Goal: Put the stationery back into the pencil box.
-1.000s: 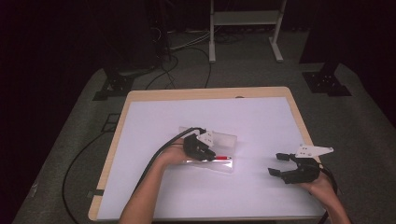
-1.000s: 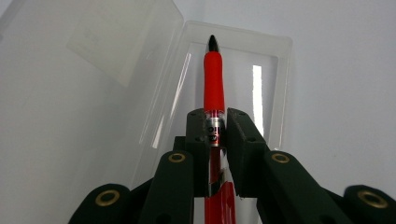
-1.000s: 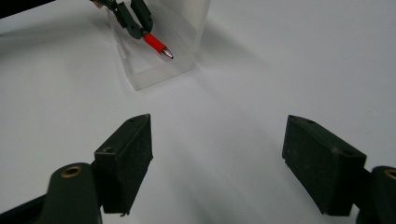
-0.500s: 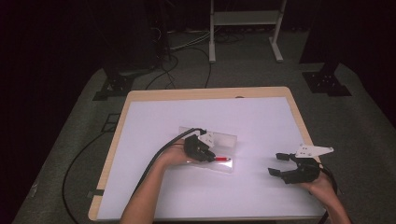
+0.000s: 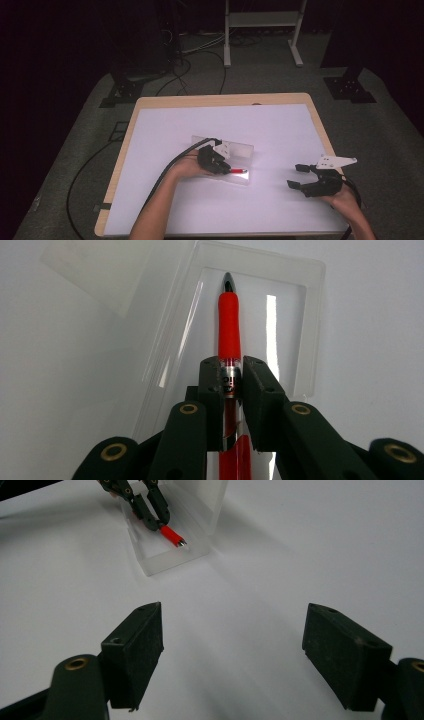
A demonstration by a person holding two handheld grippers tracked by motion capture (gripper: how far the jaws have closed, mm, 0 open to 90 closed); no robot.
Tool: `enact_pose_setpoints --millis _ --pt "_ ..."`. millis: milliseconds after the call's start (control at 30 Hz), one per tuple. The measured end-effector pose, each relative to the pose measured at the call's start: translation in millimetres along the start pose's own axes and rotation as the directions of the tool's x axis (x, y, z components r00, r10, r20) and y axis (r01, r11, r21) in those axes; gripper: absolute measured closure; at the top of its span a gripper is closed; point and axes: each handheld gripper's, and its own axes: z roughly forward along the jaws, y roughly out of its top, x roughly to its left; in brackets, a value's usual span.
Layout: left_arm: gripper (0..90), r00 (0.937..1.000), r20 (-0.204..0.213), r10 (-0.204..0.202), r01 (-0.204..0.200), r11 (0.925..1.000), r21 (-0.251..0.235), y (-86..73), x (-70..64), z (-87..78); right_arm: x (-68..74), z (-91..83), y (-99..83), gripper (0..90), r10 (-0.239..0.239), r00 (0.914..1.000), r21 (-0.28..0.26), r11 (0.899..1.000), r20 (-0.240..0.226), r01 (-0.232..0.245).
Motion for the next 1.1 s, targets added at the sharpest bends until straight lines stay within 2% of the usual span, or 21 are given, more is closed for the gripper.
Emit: enact_pose_setpoints --millis 233,433,600,867,1100 --pt "78.6 1.0000 -0.002 0.000 0.000 1.0000 0.000 0.1 -0.3 -1.1 0.7 1.3 0.0 23.2 -0.003 1.0000 0.009 1.000 0.000 0.003" --pt "74.4 0.9998 -0.009 0.019 -0.019 0.9998 -0.005 3.0 -3.2 -3.5 0.3 1.9 0.0 23.2 -0.003 1.0000 0.011 1.000 0.001 0.003" --pt "73.2 1.0000 -0.007 -0.001 0.001 0.9998 -0.022 1.9 -2.1 -6.5 0.2 2.7 -0.3 23.2 -0.003 1.0000 0.015 1.000 0.001 0.003" --pt "69.4 0.9998 -0.018 -0.004 0.003 0.9979 -0.064 2.1 -6.3 -20.3 0.0 2.1 -0.4 23.2 0.002 1.0000 0.015 1.000 0.008 -0.002" --pt "64.0 0.9996 -0.028 -0.007 0.005 0.9963 -0.086 -3.1 -15.9 -30.8 1.2 3.4 0.3 22.7 -0.003 0.9999 0.020 1.000 0.015 0.003"
